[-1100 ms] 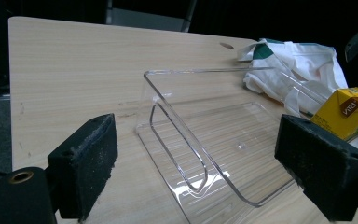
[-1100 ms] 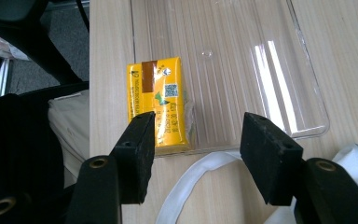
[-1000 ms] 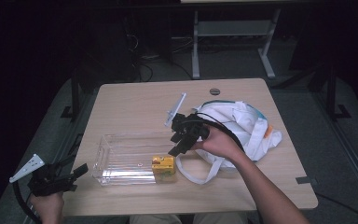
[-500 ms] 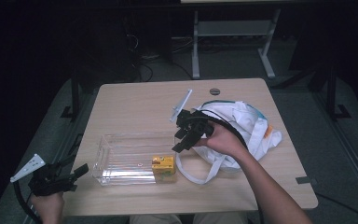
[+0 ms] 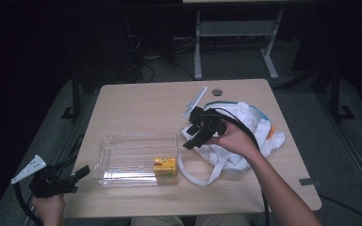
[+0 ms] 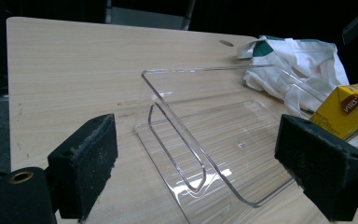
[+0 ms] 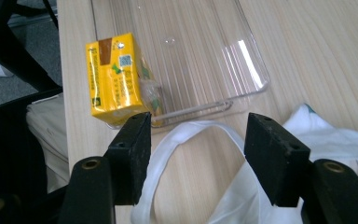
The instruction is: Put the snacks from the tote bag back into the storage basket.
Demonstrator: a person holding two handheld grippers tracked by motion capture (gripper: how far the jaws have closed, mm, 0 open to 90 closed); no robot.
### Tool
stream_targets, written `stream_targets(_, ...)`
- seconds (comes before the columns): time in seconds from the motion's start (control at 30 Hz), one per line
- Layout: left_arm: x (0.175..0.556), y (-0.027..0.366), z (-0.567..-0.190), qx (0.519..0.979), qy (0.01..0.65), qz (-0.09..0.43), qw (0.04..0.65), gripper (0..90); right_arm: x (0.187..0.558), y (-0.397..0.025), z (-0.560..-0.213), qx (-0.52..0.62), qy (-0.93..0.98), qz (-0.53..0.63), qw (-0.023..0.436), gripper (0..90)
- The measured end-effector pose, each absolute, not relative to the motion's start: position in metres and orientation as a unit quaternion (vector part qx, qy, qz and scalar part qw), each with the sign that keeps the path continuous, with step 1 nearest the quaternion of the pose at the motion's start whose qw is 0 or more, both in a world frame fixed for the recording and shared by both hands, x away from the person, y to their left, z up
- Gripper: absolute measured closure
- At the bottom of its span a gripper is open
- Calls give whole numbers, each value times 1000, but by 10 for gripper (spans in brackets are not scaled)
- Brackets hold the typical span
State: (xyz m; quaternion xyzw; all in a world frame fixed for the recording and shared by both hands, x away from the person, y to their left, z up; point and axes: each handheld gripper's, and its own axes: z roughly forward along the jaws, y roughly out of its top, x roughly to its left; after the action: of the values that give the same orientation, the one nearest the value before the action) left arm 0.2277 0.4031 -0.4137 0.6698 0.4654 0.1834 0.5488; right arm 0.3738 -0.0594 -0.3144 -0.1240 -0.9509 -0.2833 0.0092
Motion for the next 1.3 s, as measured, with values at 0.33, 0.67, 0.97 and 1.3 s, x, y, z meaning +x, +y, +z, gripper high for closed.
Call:
stream_targets(0.33,227,403,-414,670,466,184,548,127,373,-84,-319,-150,-947,-285,3,393)
stream_targets(0.67,227,403,-414,672,467,184,545,127,372,-109,-327,-173,-941,-291,-2,386)
stream_targets(0.97,228,400,-413,675,463,184,544,127,366,-136,-333,-199,-929,-311,-16,383)
stream_targets(1.3,228,399,-414,680,461,184,539,127,358,-157,-348,-221,-920,-322,-10,367)
